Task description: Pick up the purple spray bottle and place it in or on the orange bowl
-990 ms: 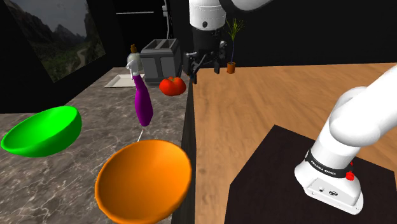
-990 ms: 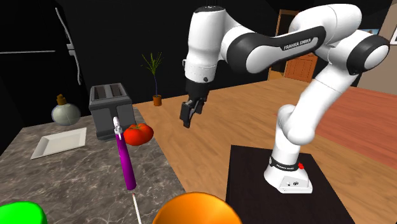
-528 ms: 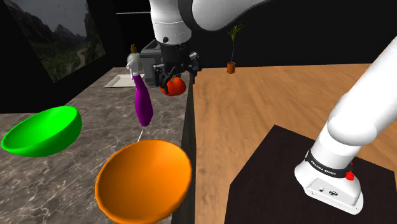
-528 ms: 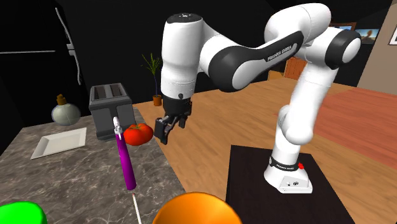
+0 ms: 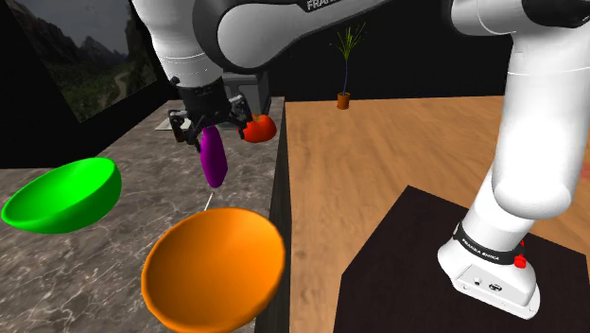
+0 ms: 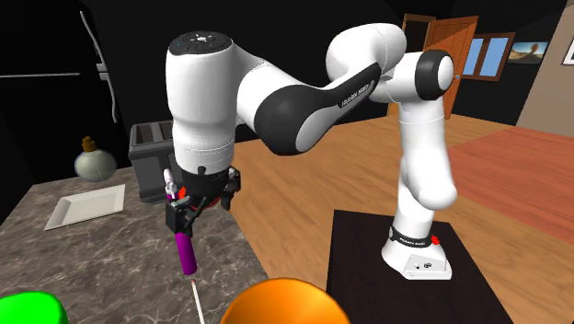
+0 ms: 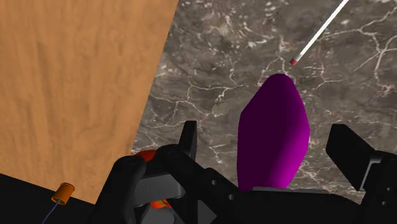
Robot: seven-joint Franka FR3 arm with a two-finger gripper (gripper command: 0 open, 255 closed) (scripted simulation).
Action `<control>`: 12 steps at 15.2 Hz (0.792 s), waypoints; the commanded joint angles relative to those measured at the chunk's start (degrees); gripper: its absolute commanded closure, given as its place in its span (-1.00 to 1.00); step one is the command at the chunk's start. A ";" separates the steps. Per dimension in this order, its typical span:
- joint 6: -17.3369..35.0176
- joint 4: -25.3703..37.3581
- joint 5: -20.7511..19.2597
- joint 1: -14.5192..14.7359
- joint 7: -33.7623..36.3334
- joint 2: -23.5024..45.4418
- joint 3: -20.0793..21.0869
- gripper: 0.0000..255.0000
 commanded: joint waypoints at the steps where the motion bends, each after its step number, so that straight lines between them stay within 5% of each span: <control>1: -2.82 7.18 -5.01 4.31 3.39 6.80 -1.10 -1.00; 3: -4.74 12.31 -7.53 7.69 4.84 10.85 -2.44 -1.00; 12: 0.38 7.57 -8.22 6.01 5.75 11.39 -3.18 -1.00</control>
